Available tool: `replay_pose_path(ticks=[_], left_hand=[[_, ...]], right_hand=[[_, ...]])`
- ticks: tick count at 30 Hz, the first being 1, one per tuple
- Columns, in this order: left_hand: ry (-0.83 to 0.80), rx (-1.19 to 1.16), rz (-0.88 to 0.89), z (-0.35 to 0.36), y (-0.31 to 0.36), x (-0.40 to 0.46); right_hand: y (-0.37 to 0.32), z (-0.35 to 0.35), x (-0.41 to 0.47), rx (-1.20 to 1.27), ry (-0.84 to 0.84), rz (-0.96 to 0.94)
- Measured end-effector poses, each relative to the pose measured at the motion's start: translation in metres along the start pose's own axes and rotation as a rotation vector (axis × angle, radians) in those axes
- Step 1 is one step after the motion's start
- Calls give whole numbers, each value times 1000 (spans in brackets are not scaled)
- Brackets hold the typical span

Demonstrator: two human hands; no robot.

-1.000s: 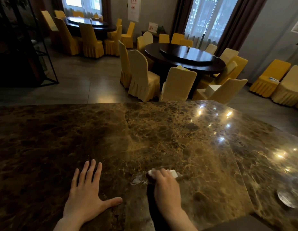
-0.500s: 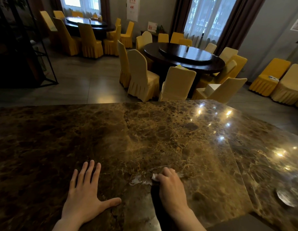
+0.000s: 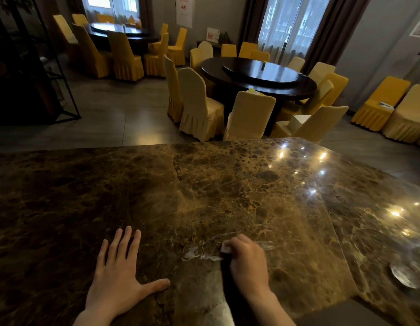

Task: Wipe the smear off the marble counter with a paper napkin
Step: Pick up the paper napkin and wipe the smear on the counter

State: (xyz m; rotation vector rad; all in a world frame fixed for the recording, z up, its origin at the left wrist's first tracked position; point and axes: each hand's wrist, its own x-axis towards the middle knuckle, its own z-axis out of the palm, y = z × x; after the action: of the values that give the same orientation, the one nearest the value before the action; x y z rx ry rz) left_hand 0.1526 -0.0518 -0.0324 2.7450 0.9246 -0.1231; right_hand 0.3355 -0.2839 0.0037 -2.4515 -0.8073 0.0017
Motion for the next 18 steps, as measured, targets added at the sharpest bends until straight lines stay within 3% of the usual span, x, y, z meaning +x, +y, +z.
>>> replay_pose_path(ticks=[3, 9, 15, 18], left_hand=[[-5, 3, -2, 0, 1, 0], [2, -15, 1, 0, 0, 0], [11, -11, -2, 1, -1, 1], [22, -11, 1, 1, 0, 0]], right_hand=[[-1, 0, -1, 32, -88, -81], [29, -19, 10, -45, 239, 243], [-12, 17, -8, -25, -40, -57], [7, -1, -4, 44, 28, -1]])
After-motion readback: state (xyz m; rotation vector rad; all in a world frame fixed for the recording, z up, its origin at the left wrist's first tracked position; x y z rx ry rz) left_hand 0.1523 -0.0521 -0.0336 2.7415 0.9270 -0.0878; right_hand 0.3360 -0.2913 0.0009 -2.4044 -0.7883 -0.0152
